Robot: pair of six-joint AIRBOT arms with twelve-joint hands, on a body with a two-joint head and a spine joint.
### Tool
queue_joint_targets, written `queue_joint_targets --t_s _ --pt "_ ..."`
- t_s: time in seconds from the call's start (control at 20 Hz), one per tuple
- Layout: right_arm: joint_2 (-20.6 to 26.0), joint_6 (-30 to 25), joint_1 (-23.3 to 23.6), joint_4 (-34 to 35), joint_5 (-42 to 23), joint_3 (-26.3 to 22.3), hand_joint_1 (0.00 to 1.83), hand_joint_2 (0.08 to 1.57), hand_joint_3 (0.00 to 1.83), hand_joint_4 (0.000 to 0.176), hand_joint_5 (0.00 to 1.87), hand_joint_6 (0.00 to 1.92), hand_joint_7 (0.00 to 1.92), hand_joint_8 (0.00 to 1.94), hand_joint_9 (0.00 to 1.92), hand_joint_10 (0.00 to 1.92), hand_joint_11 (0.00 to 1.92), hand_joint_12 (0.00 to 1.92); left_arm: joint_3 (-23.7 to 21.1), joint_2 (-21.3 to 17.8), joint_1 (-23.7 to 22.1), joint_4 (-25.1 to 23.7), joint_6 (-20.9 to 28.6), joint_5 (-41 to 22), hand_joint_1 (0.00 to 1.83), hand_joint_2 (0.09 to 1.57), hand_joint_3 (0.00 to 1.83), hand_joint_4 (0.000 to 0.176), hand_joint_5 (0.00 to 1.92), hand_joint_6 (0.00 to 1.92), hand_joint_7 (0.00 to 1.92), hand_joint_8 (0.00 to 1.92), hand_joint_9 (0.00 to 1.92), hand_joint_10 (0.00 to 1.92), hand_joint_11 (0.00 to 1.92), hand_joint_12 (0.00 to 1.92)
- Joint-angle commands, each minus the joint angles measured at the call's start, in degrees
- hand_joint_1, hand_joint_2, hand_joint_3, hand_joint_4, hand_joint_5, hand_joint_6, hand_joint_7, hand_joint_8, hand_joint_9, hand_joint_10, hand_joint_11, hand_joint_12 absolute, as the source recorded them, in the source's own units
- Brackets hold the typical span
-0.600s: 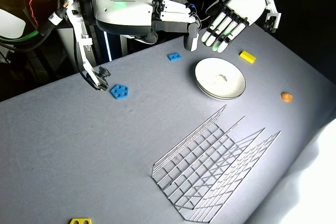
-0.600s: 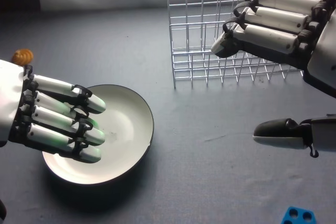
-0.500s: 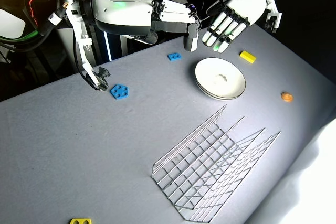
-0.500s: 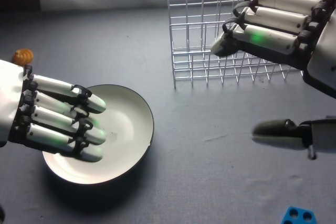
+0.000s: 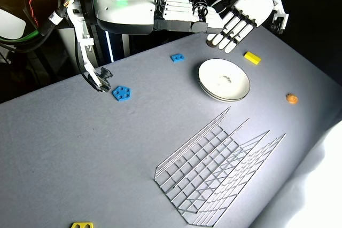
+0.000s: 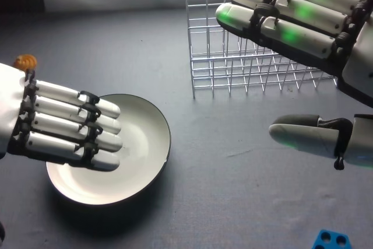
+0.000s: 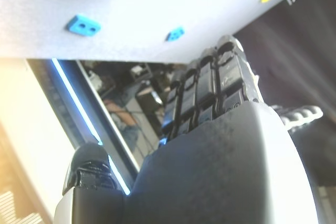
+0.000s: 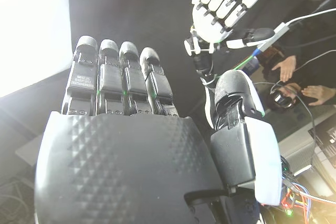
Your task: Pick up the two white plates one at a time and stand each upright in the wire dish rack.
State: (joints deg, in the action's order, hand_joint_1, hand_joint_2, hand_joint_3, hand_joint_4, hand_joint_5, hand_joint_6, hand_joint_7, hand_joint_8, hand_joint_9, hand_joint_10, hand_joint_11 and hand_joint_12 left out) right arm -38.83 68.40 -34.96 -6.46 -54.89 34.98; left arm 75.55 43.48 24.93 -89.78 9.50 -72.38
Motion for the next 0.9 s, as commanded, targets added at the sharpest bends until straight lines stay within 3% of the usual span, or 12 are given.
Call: queue_joint_targets --t_s 0.0,0.1,0.3,0.35,0.65,0.85 --pt "0.22 0.21 0.39 0.24 -7.34 0.16 0.00 1.28 0.00 0.000 0.00 0.00 0.00 0.00 0.00 0.00 0.00 0.00 0.41 0.09 -0.71 3.71 0.23 -2.88 0.00 1.07 0.01 0.000 0.05 0.00 0.04 0.00 0.02 0.00 0.00 0.02" --pt "-0.14 -0.13 0.49 0.24 -7.78 1.10 0.00 1.28 0.00 0.000 0.00 0.00 0.00 0.00 0.00 0.00 0.00 0.00 1.50 0.71 -1.01 2.59 0.23 -2.88 0.00 1.08 0.01 0.000 0.06 0.00 0.05 0.01 0.03 0.01 0.02 0.03" --pt "-2.84 -10.91 1.13 -0.53 -5.14 6.41 0.00 1.29 0.00 0.000 0.00 0.00 0.00 0.00 0.00 0.00 0.00 0.00 4.06 1.97 -1.33 0.79 0.37 -2.37 0.00 1.08 0.01 0.000 0.04 0.01 0.03 0.00 0.01 0.00 0.01 0.01" --pt "-3.77 -11.40 1.48 -2.73 -4.02 7.79 0.00 1.28 0.00 0.000 0.00 0.00 0.00 0.00 0.00 0.00 0.00 0.00 5.09 2.43 -0.86 0.75 0.74 -2.35 0.00 1.08 0.01 0.000 0.05 0.01 0.04 0.01 0.01 0.01 0.02 0.01" --pt "-8.28 -2.54 1.39 -5.25 -1.16 9.47 0.00 1.29 0.00 0.000 0.00 0.00 0.00 0.00 0.00 0.00 0.00 0.00 10.36 5.17 6.83 2.26 -2.25 -2.31 0.00 1.07 0.00 0.000 0.05 0.01 0.05 0.02 0.03 0.01 0.02 0.01" --pt "-8.83 -1.31 0.63 -5.26 -0.68 9.49 0.00 1.29 0.00 0.000 0.00 0.00 0.00 0.00 0.00 0.00 0.00 0.00 13.97 7.34 11.55 5.28 -2.65 -1.57 0.00 1.08 0.00 0.000 0.05 0.00 0.05 0.01 0.04 0.01 0.03 0.02"
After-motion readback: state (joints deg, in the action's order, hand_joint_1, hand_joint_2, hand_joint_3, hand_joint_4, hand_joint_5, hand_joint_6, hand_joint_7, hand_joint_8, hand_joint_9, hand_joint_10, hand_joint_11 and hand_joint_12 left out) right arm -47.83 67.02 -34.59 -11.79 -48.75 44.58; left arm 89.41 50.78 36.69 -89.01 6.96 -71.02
